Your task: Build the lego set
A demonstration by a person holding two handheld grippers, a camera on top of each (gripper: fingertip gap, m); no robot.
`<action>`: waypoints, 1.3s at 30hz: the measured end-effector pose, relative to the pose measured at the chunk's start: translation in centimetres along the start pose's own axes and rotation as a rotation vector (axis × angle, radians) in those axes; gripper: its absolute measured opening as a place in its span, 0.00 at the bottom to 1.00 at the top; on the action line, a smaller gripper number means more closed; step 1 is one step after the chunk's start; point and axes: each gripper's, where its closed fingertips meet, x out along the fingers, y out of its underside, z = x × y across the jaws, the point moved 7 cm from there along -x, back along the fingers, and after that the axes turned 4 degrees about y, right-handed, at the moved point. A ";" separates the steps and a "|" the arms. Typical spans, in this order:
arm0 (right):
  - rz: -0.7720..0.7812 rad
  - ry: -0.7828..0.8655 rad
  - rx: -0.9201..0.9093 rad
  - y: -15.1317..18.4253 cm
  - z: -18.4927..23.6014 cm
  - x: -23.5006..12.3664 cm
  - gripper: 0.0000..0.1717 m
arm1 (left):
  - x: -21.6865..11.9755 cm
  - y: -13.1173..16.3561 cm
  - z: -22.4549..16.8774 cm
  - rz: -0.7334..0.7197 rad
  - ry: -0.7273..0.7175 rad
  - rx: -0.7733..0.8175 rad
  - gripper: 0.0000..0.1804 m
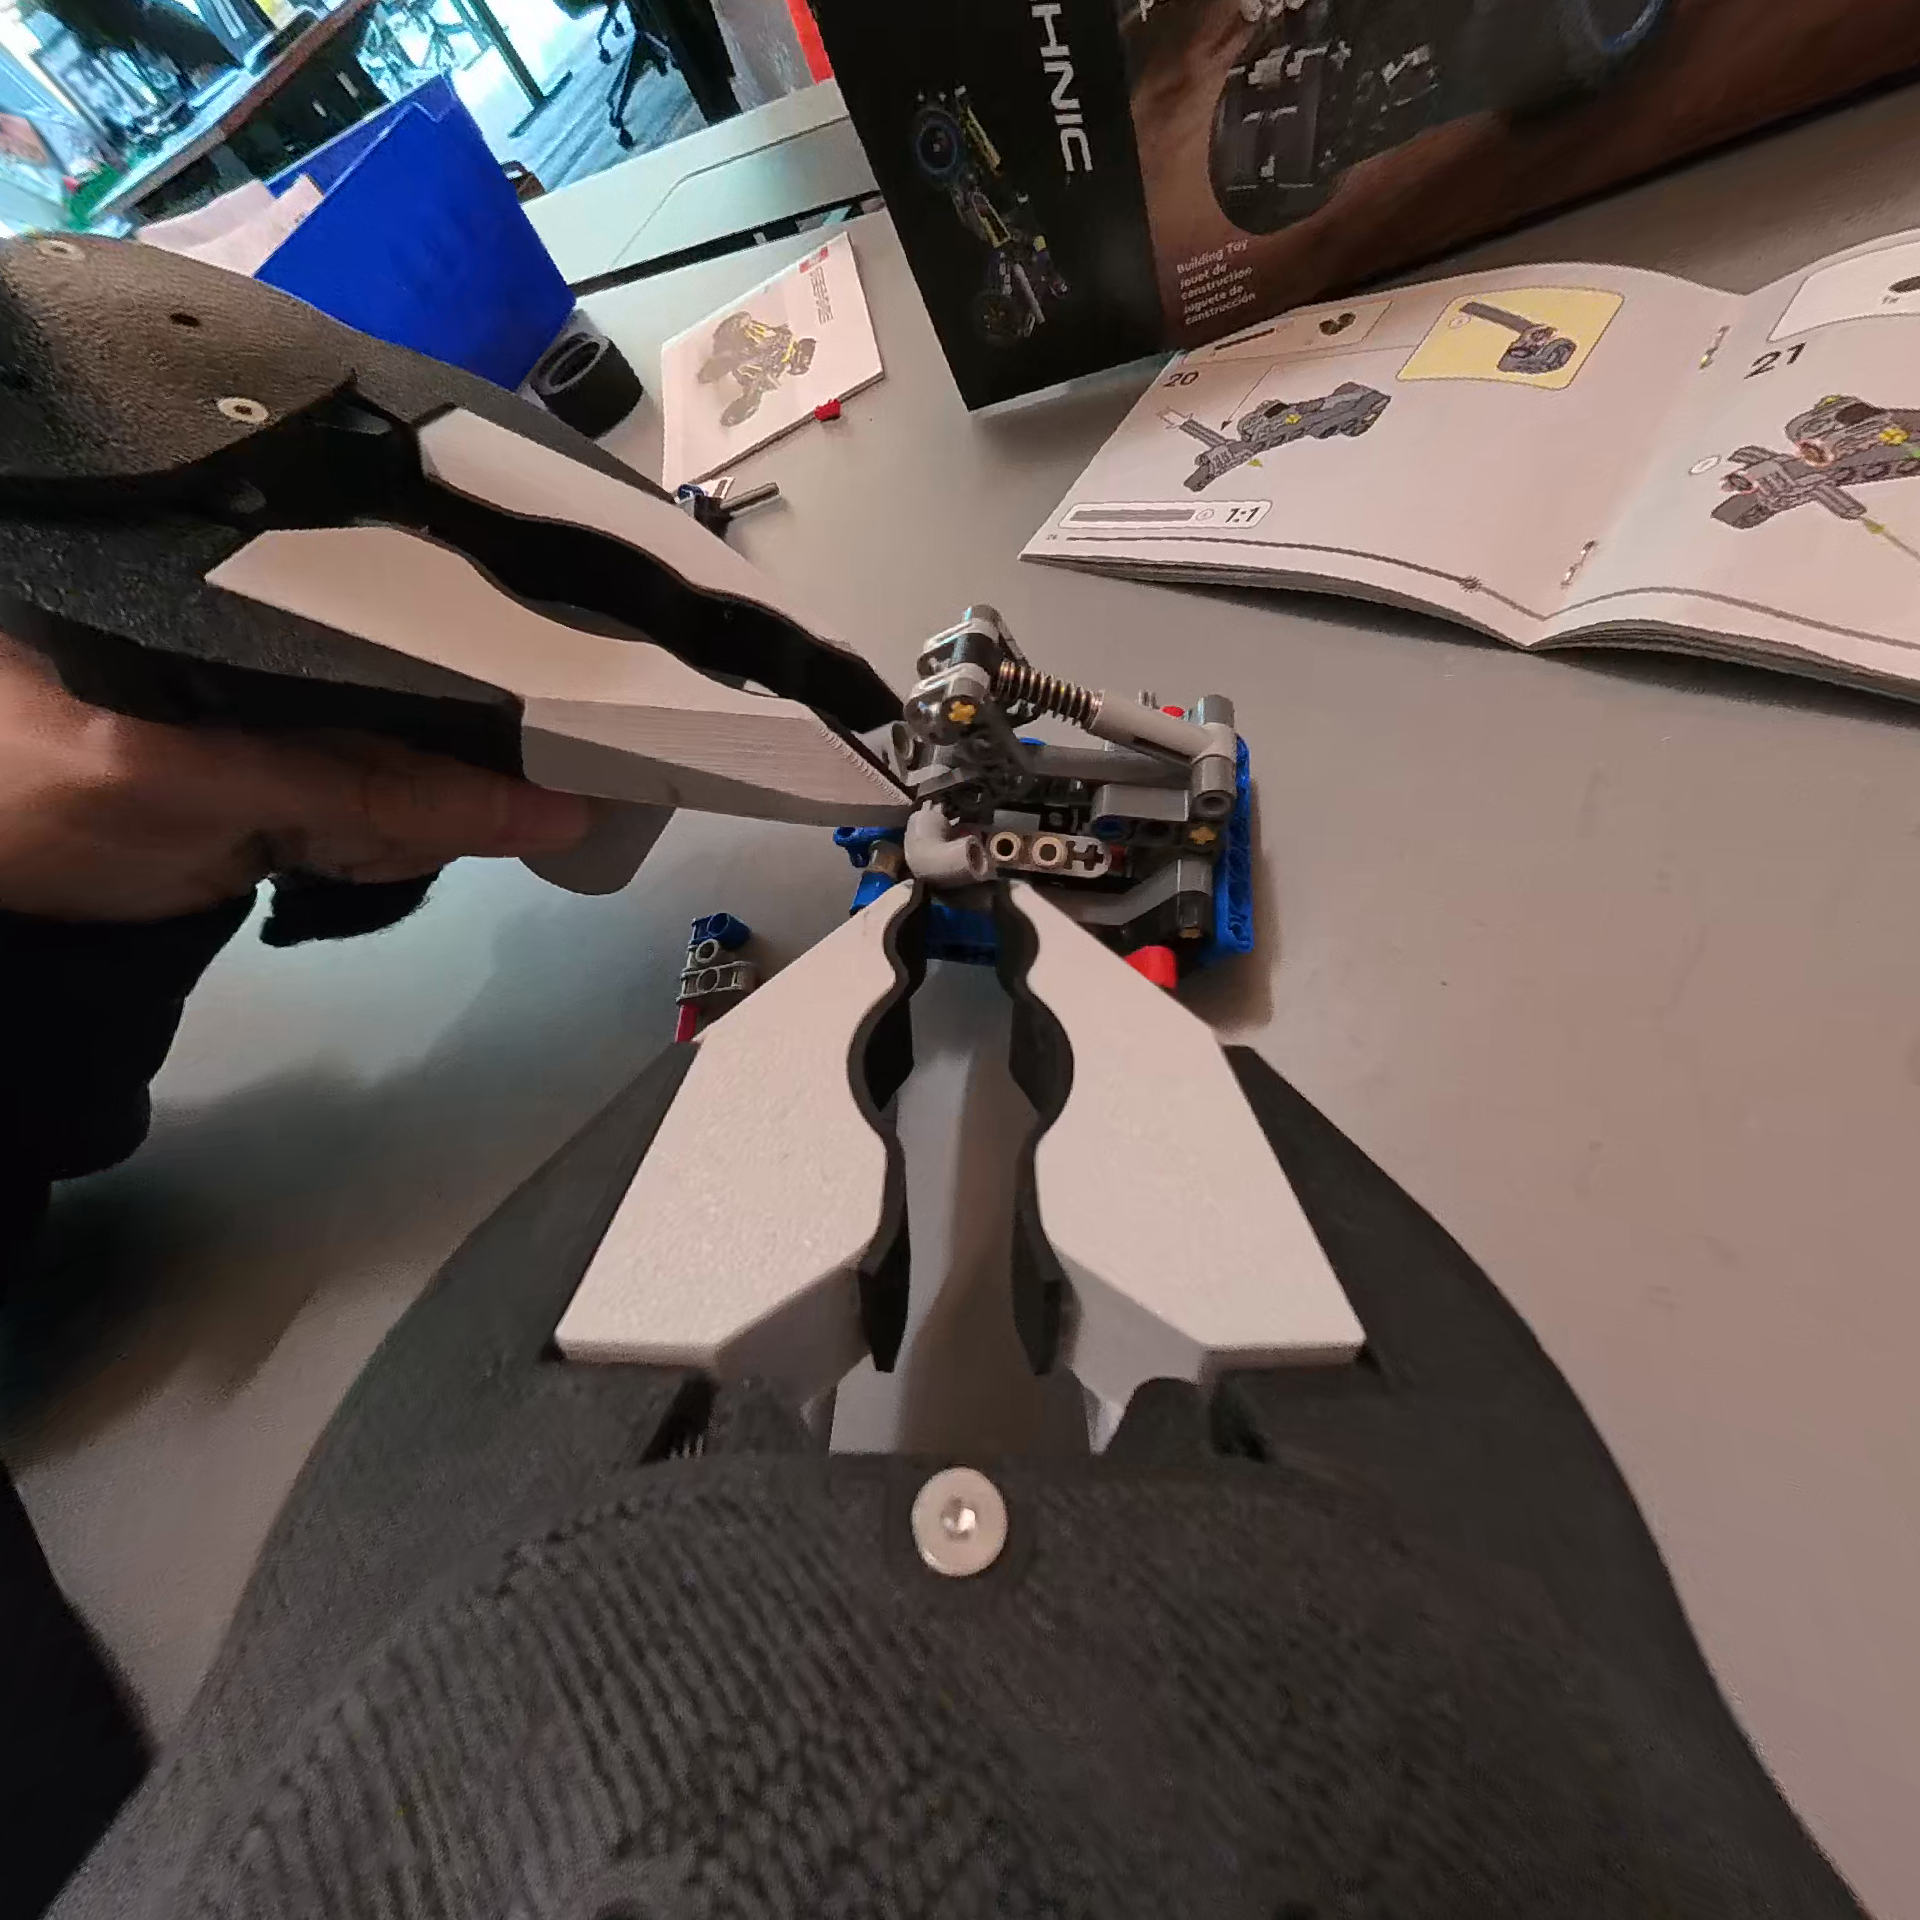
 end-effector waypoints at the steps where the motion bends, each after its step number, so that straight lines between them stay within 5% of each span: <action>1: 0.000 0.003 0.003 0.0 0.0 0.0 0.05 | 0.0 0.0 -0.1 -0.003 -0.012 0.011 0.07; 15: -0.014 -0.020 0.044 0.2 -0.1 -0.4 0.13 | 0.2 0.3 -0.4 -0.033 -0.078 0.086 0.07; 25: -0.050 -0.052 0.042 -0.2 -0.1 -0.6 0.07 | 0.1 0.8 -0.2 -0.061 -0.062 0.235 0.07; 34: 0.077 -0.128 -0.017 0.5 0.6 0.2 0.04 | 0.6 2.5 0.5 -0.051 -0.084 0.473 0.07; 39: 0.111 -0.131 0.002 0.2 0.3 0.3 0.04 | 0.8 2.6 0.5 -0.069 -0.114 0.447 0.07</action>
